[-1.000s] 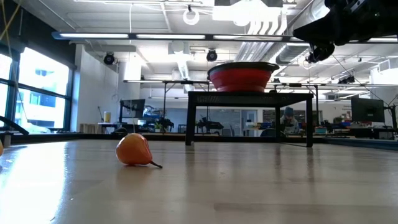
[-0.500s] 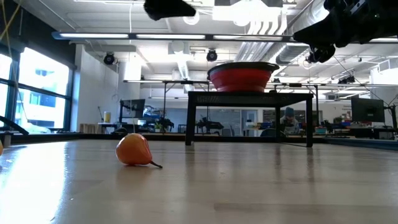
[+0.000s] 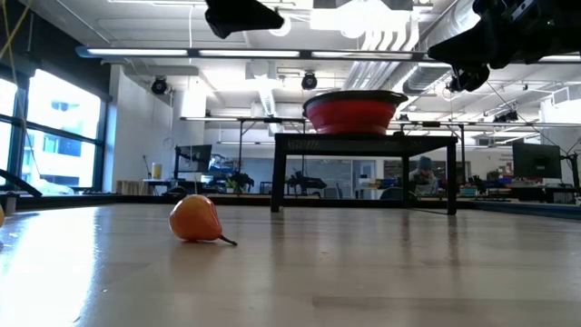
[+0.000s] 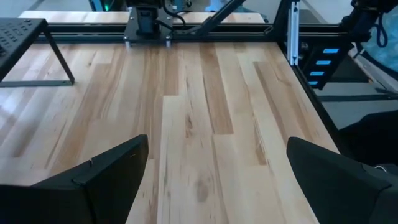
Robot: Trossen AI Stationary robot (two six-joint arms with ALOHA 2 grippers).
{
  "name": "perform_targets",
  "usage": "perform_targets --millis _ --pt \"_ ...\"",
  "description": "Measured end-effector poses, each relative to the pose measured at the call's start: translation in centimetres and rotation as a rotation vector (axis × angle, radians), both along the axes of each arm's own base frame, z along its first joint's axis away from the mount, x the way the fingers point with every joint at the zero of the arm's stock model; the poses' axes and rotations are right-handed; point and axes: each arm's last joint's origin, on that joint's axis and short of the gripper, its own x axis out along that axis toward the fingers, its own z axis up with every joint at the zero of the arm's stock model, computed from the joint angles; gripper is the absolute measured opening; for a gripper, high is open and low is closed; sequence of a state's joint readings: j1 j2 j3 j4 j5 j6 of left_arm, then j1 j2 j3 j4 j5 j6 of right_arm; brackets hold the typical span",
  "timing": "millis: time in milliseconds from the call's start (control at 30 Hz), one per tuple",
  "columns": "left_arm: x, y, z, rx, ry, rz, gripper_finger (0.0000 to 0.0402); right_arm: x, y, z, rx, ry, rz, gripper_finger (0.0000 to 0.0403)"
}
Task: Pick & Place Fruit
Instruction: Put the pear into the strainer on the shelf
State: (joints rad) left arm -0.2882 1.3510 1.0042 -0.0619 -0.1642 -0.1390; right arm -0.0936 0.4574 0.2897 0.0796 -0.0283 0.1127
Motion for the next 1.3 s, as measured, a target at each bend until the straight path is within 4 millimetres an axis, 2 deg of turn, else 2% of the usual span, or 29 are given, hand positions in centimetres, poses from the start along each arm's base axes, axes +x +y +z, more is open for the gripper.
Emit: perform_targets --millis 633,1000,1300 --pt "0.0 -0.2 0.1 -0.020 -0.003 -0.039 0.0377 0.0 0.0 0.1 -0.002 -0.005 -0.002 0.0005" --pt "0.4 -0.4 1.1 -0.107 -0.101 -0.061 0.0377 0.0 0.0 0.0 -0.001 -0.005 -0.003 0.0005" --pt "0.0 -2.1 2.5 -0.165 -0.122 -0.114 0.0377 0.0 0.0 0.1 -0.001 -0.005 -0.002 0.0005"
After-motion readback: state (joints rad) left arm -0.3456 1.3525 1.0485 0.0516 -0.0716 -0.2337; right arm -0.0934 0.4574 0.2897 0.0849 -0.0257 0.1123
